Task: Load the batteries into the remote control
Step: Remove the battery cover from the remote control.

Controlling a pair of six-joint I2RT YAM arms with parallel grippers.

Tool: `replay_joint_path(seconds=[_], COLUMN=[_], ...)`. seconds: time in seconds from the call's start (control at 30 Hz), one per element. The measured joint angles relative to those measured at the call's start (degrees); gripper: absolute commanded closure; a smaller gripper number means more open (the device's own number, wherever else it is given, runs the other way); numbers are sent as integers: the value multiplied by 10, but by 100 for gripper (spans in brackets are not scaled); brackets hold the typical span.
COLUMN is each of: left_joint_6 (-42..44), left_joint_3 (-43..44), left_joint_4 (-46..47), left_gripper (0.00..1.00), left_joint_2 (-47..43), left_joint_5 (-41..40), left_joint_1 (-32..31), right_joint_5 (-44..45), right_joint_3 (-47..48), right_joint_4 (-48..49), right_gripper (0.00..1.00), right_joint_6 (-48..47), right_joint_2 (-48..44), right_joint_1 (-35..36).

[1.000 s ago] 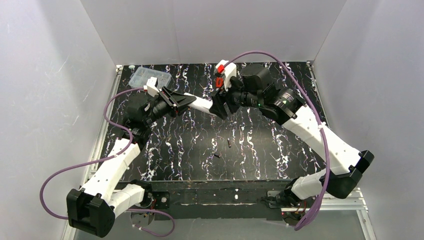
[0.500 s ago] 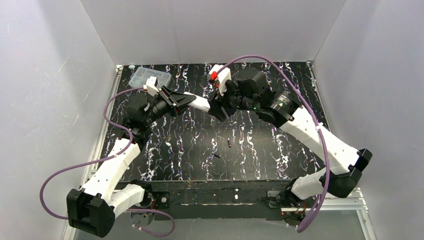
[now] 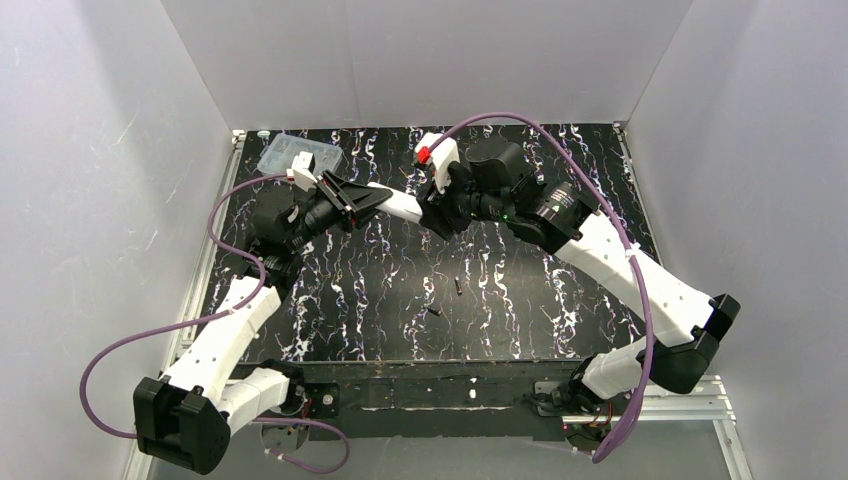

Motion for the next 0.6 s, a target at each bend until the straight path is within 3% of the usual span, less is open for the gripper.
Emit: replay_joint_path(seconds=[0.6], left_joint_6=[0], left_joint_3=[0], left_joint_4=[-2], left_gripper=[100], left_joint_2=[3], left_joint_5=[1], left_joint_1=[0], right_joint_5=[-3], right_joint_3=[0], right_joint_4=[-1], right_gripper=[56], right_joint_6=[-14], right_joint_2=[0], right_joint_1=[1])
